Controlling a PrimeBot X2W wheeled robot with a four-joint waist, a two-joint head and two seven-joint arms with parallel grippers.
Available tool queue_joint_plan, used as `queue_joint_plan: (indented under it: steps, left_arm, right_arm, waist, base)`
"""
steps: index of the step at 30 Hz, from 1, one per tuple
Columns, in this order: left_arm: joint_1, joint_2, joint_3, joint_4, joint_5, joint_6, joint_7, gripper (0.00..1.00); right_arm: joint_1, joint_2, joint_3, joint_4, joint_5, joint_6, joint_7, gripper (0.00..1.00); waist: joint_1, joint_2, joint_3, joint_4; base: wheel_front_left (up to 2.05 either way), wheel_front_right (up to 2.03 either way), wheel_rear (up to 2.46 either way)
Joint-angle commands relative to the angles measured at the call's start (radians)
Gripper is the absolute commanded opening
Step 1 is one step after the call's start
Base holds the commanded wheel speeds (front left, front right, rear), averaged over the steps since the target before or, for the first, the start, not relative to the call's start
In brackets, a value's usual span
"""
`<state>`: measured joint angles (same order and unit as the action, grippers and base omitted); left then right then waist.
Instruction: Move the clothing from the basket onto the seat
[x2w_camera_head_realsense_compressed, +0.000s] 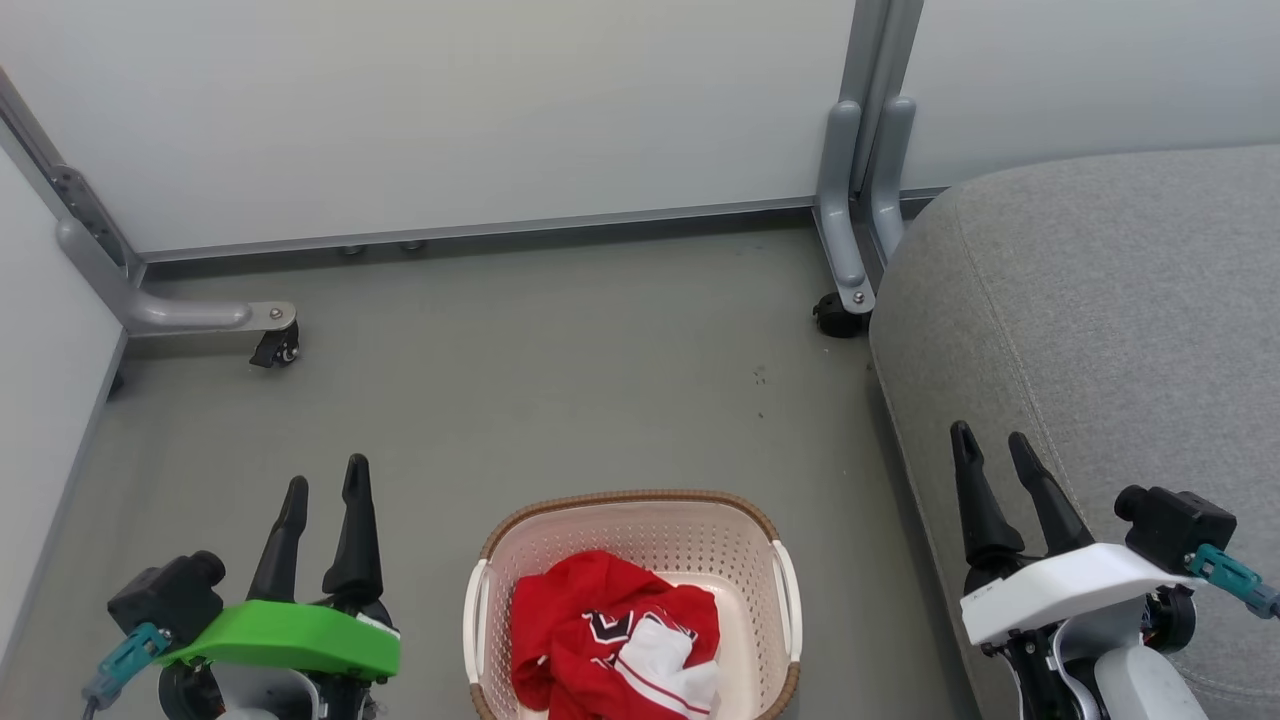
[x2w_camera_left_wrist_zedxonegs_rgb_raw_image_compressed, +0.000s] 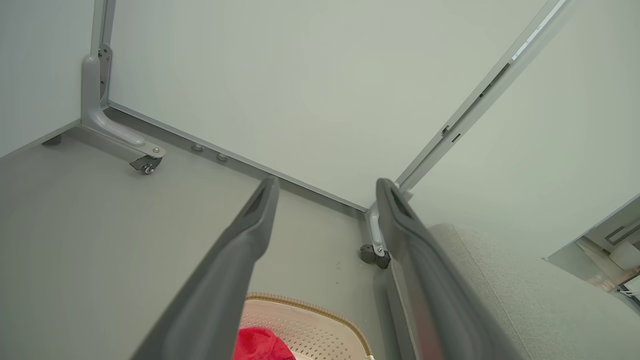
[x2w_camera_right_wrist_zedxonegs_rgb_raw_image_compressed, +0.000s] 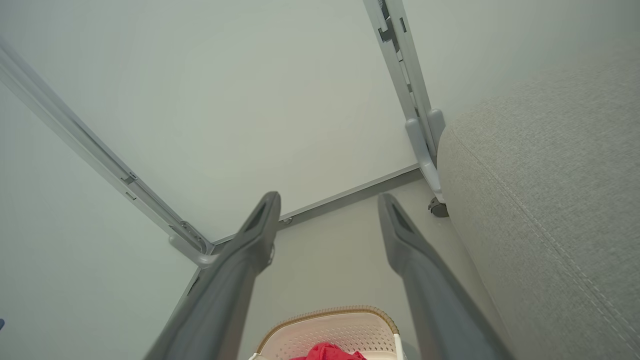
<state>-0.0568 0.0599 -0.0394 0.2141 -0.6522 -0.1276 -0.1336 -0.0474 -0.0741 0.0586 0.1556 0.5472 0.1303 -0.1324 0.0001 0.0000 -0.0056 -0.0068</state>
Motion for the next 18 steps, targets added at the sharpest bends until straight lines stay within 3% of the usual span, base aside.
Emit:
queue_joint_plan:
  steps: [1, 18]
  left_arm:
    - [-0.004, 0.005, -0.001, -0.004, 0.036, -0.003, -0.010, 1.00]
    - [0.004, -0.003, -0.004, 0.023, 0.208, -0.004, -0.051, 1.00]
  right_arm:
    - [-0.001, 0.000, 0.003, -0.004, -0.029, 0.000, -0.011, 1.00]
    - [0.002, 0.007, 0.023, 0.021, -0.176, 0.000, -0.043, 1.00]
  waist:
    - [0.0000, 0.0000, 0.000, 0.000]
    - [0.0000, 0.0000, 0.000, -0.001]
  base:
    - [0.00, 0.00, 0.00]
    - [0.00, 0.00, 0.00]
